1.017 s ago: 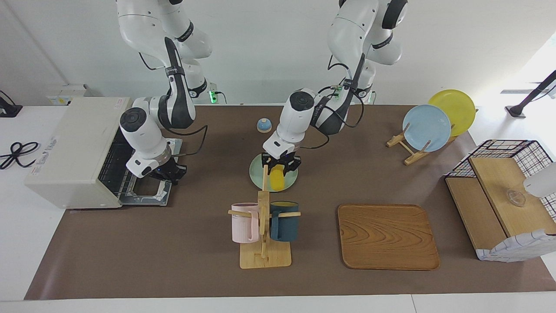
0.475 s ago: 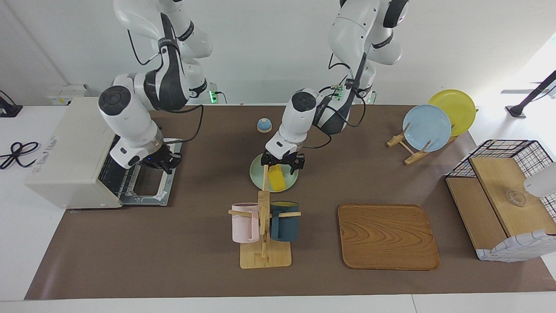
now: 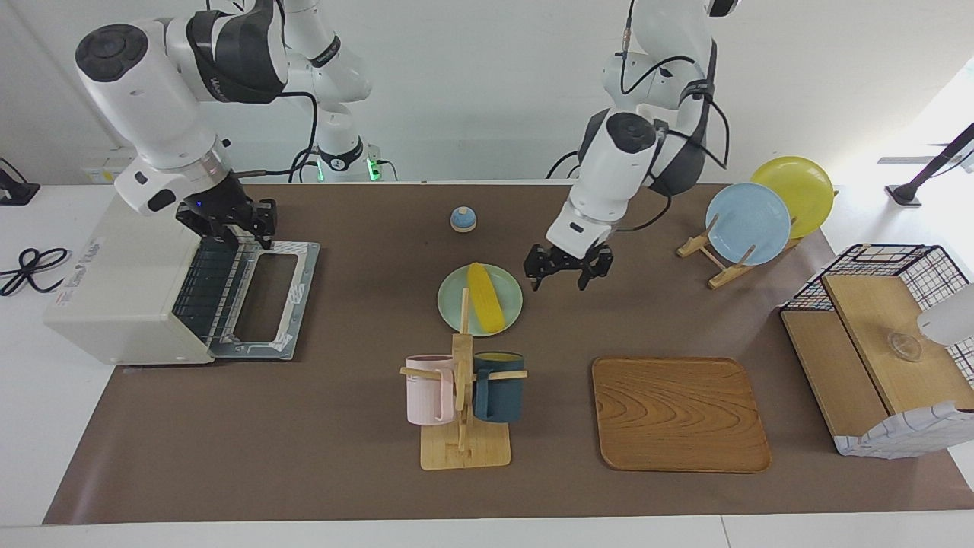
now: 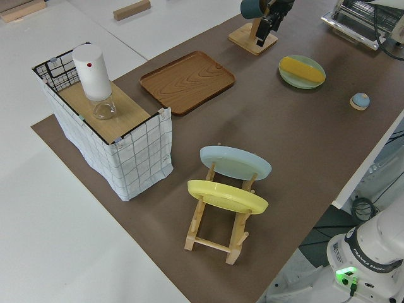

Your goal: Put corn in oven

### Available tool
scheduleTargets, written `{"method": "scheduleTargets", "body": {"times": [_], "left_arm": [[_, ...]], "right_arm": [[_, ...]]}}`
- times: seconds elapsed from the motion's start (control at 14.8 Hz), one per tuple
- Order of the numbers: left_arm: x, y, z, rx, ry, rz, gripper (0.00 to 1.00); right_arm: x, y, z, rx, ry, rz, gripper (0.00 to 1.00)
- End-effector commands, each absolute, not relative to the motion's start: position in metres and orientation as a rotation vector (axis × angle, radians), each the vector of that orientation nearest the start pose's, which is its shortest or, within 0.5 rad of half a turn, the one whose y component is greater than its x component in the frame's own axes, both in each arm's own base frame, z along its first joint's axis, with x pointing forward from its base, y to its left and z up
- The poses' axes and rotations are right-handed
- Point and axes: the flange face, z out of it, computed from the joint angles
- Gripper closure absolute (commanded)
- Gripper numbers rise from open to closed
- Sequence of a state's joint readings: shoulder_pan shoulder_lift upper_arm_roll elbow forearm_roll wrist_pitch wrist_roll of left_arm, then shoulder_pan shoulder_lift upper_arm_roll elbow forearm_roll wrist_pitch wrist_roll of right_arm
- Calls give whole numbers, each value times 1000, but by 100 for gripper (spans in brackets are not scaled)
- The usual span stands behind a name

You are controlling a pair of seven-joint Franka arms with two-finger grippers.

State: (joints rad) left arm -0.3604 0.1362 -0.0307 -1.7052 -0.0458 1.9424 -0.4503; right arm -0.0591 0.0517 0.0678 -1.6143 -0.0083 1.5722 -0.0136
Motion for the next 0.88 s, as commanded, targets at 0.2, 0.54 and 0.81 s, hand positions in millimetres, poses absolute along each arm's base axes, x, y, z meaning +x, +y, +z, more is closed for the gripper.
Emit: {"method": "scheduleTargets", "body": {"times": [0.2,0.54,0.81], "left_arm": [[552,-157,589,-3167,19,-44,0],[521,-123,612,-3136,-31,125,0],[521,-91,611,-3146,-103,141,0]], "right_arm": [[580,21,589,-3123,-43,132,0],[574,36,593,-3119,-53,135,0],[565,40,606,-3138,-17,142,0]]}}
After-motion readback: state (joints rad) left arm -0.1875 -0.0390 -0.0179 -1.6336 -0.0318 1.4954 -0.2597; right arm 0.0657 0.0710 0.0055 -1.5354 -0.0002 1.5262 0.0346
